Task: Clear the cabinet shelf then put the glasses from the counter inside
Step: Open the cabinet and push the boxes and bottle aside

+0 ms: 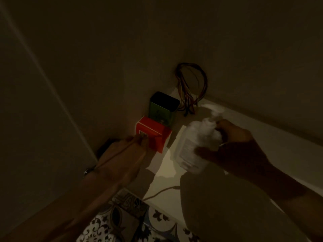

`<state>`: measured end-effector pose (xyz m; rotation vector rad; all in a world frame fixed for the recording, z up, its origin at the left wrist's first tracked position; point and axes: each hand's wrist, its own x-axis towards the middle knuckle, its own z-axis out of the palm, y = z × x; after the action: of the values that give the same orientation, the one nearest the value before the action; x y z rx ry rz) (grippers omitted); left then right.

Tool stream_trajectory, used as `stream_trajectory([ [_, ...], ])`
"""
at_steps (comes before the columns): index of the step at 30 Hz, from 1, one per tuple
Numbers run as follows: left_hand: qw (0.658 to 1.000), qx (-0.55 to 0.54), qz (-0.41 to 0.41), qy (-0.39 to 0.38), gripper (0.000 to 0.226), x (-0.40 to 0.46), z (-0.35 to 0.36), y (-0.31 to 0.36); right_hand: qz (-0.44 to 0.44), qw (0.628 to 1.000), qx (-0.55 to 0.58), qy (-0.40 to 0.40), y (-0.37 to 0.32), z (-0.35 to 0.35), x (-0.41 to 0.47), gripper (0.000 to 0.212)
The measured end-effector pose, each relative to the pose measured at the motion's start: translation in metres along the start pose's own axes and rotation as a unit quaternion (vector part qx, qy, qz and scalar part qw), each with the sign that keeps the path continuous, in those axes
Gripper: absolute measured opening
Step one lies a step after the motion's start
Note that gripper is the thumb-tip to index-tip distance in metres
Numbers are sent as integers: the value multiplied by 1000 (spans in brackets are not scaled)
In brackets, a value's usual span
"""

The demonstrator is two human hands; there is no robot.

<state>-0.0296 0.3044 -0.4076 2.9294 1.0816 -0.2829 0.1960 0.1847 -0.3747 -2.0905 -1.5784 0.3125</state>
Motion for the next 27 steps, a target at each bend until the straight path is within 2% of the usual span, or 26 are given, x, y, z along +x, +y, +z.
stream_trajectory([
  [4, 991, 75, 63, 96, 48, -5, 12, -16, -73, 996, -23, 32, -37, 33, 16, 55],
  [7, 987, 135, 48, 79, 56, -5, 22, -21, -61, 990, -120, -34, -53, 54, 31, 66],
  [9, 985, 146, 55, 77, 57, -4, 22, -23, -33, 999, -14, -38, -57, 66, 42, 65],
  [11, 979, 149, 66, 120, 52, -4, 20, -21, 20, 996, 79, -24, -62, 77, 53, 62],
  [14, 975, 205, 58, 68, 49, -3, 29, -25, 43, 997, 57, -39, -65, 94, 65, 65],
  [18, 973, 204, 47, 94, 42, -7, 32, -26, 45, 998, 24, -31, -63, 117, 73, 51],
  [22, 975, 191, 60, 91, 33, -6, 29, -26, 35, 998, 8, -42, -64, 131, 81, 48],
  [27, 970, 215, 34, 110, 44, -8, 34, -26, 28, 998, 28, -48, -66, 134, 88, 47],
])
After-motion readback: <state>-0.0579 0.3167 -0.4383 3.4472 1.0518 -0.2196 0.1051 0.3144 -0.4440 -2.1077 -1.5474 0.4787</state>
